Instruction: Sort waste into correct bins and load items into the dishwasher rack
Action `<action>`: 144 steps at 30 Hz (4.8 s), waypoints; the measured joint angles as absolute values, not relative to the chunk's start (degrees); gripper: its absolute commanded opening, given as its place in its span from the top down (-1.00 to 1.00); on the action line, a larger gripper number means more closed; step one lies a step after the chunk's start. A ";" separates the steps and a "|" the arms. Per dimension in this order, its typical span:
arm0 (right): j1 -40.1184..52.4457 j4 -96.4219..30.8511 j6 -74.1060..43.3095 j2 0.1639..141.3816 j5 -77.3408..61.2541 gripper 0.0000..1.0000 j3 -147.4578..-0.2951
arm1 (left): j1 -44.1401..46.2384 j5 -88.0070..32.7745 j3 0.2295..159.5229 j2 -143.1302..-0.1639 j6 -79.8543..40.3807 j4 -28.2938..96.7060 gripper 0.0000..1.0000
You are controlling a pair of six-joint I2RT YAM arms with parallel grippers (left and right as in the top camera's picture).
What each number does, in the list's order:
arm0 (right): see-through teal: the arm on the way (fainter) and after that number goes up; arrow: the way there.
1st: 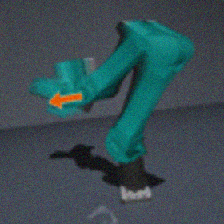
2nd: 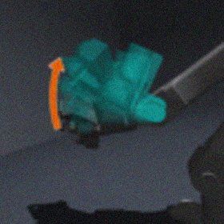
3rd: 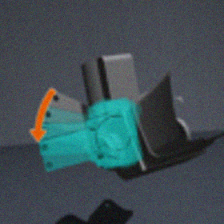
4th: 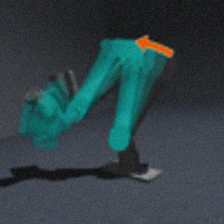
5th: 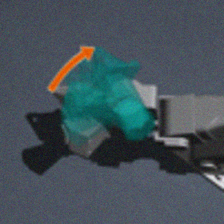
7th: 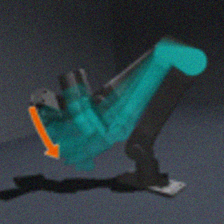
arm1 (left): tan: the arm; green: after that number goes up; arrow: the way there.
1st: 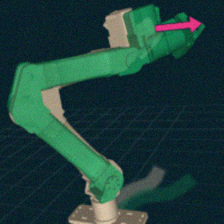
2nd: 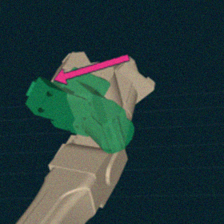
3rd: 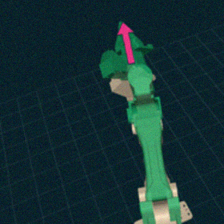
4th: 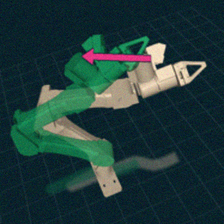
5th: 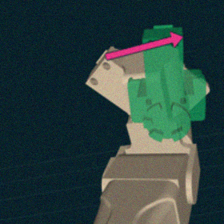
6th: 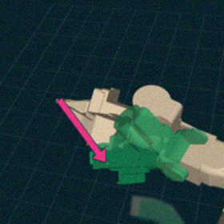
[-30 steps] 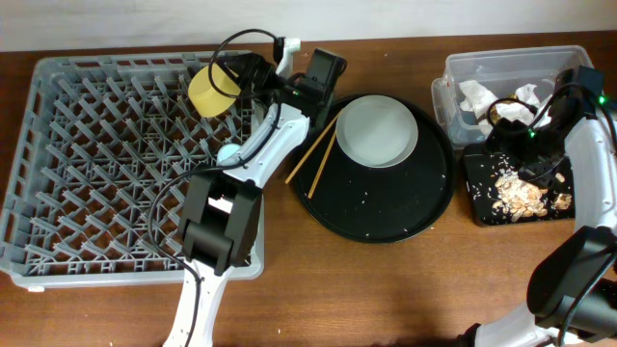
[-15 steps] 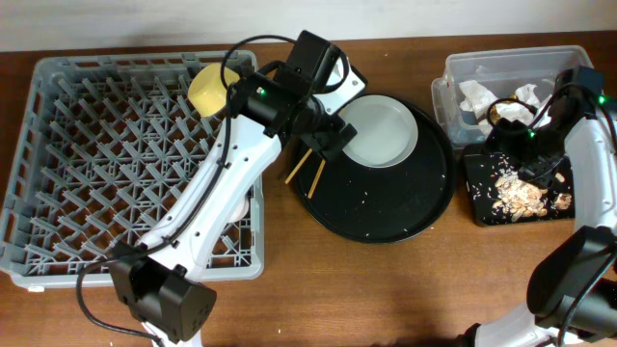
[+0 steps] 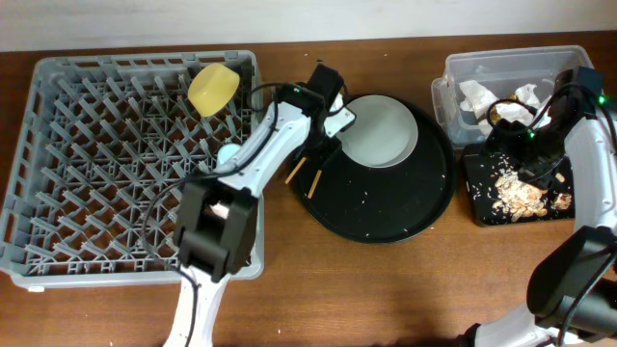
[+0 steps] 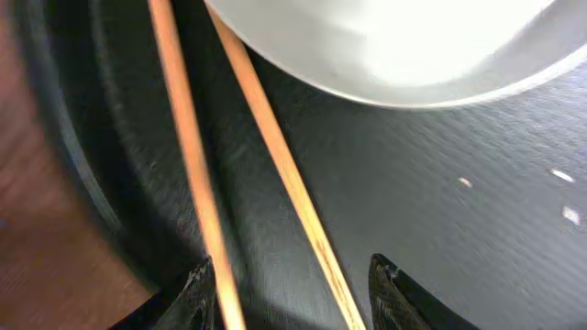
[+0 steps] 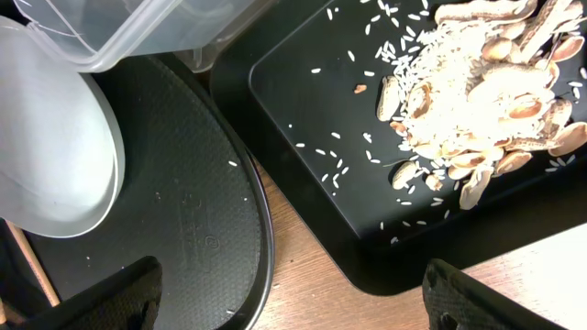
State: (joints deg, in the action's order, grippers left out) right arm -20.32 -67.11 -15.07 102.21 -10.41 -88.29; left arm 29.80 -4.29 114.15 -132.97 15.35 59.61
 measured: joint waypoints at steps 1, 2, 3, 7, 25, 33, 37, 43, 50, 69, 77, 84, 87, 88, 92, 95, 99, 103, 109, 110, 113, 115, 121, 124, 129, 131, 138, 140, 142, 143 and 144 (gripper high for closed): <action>-20.32 -67.11 -15.05 102.21 -10.41 -0.83 -88.29 | 29.80 -4.14 114.15 -134.17 15.35 58.87 -0.05; -20.32 -67.09 -15.00 102.21 -10.41 -0.84 -88.29 | 29.82 -3.38 114.13 -134.72 15.35 57.84 -0.05; -20.32 -67.11 -15.03 102.21 -10.41 -0.83 -88.29 | 29.82 -2.22 114.15 -134.69 15.35 56.55 -0.06; -20.32 -67.26 -15.05 102.21 -10.41 -0.83 -88.29 | 29.58 0.45 114.15 -134.69 15.35 54.57 0.00; -20.32 -68.34 -14.35 102.21 -10.44 -0.83 -88.29 | 29.54 1.50 126.50 -139.33 13.34 68.99 0.99; -20.32 -68.18 -14.31 102.21 -10.41 -0.84 -88.29 | 19.33 5.93 168.27 -135.44 -2.72 96.51 0.99; -20.32 -68.14 -14.31 102.21 -10.41 -0.84 -88.29 | 8.97 6.70 156.75 -128.99 -6.09 96.27 0.99; -20.32 -67.46 -14.31 102.21 -10.41 -0.85 -88.29 | 3.66 3.38 129.08 -121.30 -9.06 94.70 0.99; -20.32 -67.31 -14.31 102.21 -10.41 -0.85 -88.29 | 3.79 1.21 116.66 -121.38 -9.30 87.50 0.99; -20.32 -67.55 -14.31 102.21 -10.41 -0.85 -88.29 | 9.21 -3.05 124.33 -121.54 0.62 86.67 -0.07; -20.32 -67.53 -14.31 102.21 -10.41 -0.85 -88.29 | 28.51 -6.66 123.44 -130.58 12.03 75.50 0.06; -20.32 -67.99 -14.28 102.21 -10.41 -0.85 -88.29 | 29.93 -6.42 122.85 -139.55 13.04 71.22 0.39; -20.32 -68.14 -14.26 102.21 -10.41 -0.85 -88.29 | 30.65 -6.20 122.98 -142.08 12.60 70.00 0.60; -20.32 -68.12 -14.28 102.21 -10.41 -0.85 -88.29 | 30.65 -6.15 122.98 -142.10 12.23 69.89 0.81; -20.32 -68.14 -14.15 102.21 -10.44 -0.85 -88.29 | 30.59 -5.80 123.11 -142.30 10.92 68.71 0.98; -20.32 -68.14 -14.13 102.21 -10.41 -0.85 -88.29 | 30.59 -6.02 124.57 -142.96 10.90 70.72 0.99; -20.32 -68.16 -14.11 102.21 -10.41 -0.85 -88.29 | 30.30 -5.80 138.72 -145.62 10.92 85.01 0.98; -20.32 -68.12 -14.11 102.21 -10.41 -0.85 -88.29 | 27.31 -5.82 156.90 -145.58 10.00 96.44 0.99; -20.32 -68.16 -13.06 102.21 -10.41 -0.97 -88.29 | 15.57 -3.81 157.73 -130.72 -0.58 96.64 0.99; -20.32 -68.10 -13.06 102.21 -10.41 -0.97 -88.29 | 12.78 -2.90 155.87 -124.68 -1.63 96.51 0.99; -20.32 -68.14 -13.04 102.21 -10.44 -0.97 -88.29 | 4.21 -1.37 140.84 -110.04 -2.96 96.77 0.99; -20.32 -68.07 -13.04 102.21 -10.41 -0.97 -88.27 | 2.26 -1.19 124.29 -109.36 -3.84 91.31 0.99; -20.32 -68.16 -13.04 102.21 -10.41 -0.97 -88.27 | 2.20 -5.85 97.51 -112.05 -4.80 75.09 0.97; -20.32 -68.16 -13.02 102.21 -10.41 -0.97 -88.27 | 2.79 -5.91 97.34 -112.05 -3.81 74.91 0.03; -20.32 -68.20 -12.99 102.21 -10.41 -0.97 -88.27 | 3.75 -6.20 97.51 -112.05 -2.87 75.85 -0.05; -20.32 -68.31 -13.02 102.21 -10.41 -0.97 -88.27 | 3.75 -6.63 103.13 -112.07 -1.93 79.72 -0.06; -20.32 -68.42 -12.97 102.21 -10.57 -0.97 -88.27 | 22.39 -14.52 112.49 -113.89 4.08 59.20 -0.05; -20.32 -68.40 -13.02 102.21 -10.57 -0.97 -88.27 | 29.82 -15.03 112.79 -121.73 -0.84 48.77 -0.12; -20.32 -68.38 -12.97 102.21 -10.57 -0.97 -88.27 | 31.83 -14.98 112.60 -129.34 -4.23 41.41 -0.12; -20.32 -68.36 -13.02 102.21 -10.57 -0.97 -88.27 | 32.32 -14.94 112.55 -131.41 -4.91 41.25 -0.12; -20.32 -68.38 -12.97 102.21 -10.57 -0.97 -88.27 | 32.99 -14.52 112.55 -133.25 -6.13 40.93 -0.12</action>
State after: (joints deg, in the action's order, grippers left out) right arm -20.32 -68.38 -12.97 102.21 -10.57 -88.27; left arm 32.99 -14.52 112.55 -133.25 -6.13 40.93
